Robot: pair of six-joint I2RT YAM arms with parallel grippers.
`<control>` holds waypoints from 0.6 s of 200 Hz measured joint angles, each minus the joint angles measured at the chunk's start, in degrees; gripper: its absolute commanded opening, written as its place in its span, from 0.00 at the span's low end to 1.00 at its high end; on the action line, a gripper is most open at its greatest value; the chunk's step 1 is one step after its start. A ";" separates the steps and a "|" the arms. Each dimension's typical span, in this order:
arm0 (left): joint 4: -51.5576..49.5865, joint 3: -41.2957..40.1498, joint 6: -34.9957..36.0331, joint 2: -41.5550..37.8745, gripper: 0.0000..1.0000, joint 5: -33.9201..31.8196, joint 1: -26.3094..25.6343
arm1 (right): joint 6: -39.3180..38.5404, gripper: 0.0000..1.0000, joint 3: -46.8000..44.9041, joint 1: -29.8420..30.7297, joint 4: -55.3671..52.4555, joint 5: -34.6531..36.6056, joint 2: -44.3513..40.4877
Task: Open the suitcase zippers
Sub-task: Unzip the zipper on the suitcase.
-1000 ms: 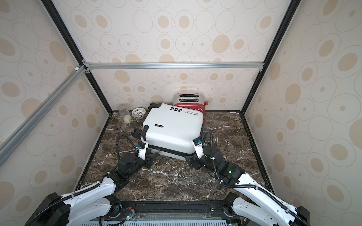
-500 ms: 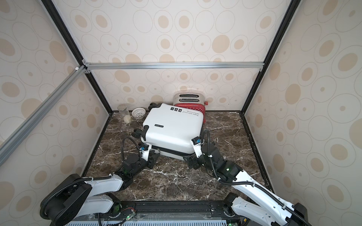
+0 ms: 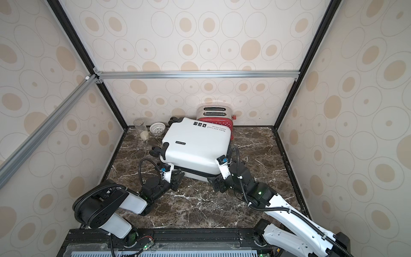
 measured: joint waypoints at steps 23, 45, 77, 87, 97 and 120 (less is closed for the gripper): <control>3.08 -0.02 -1.55 1.95 0.22 -0.61 0.00 | -0.39 0.82 0.00 0.02 0.02 -0.02 -0.24; 5.75 -0.02 -2.80 3.63 0.13 -1.11 0.00 | -0.66 0.82 0.00 0.00 0.00 -0.15 -0.42; 6.73 -0.02 -3.98 4.35 0.01 -1.25 -0.02 | -1.01 0.82 0.00 0.00 -0.04 -0.33 -0.94; 6.88 -0.17 -4.04 4.33 0.00 -1.16 0.00 | -1.18 0.81 0.00 0.00 -0.07 -0.42 -1.11; 6.86 -0.39 -4.09 4.13 0.00 -1.11 -0.02 | -1.46 0.80 0.02 0.02 -0.07 -0.42 -1.20; 5.25 -0.83 -4.07 2.19 0.00 -1.07 0.00 | -2.84 0.78 1.44 0.02 -1.14 -0.83 -0.72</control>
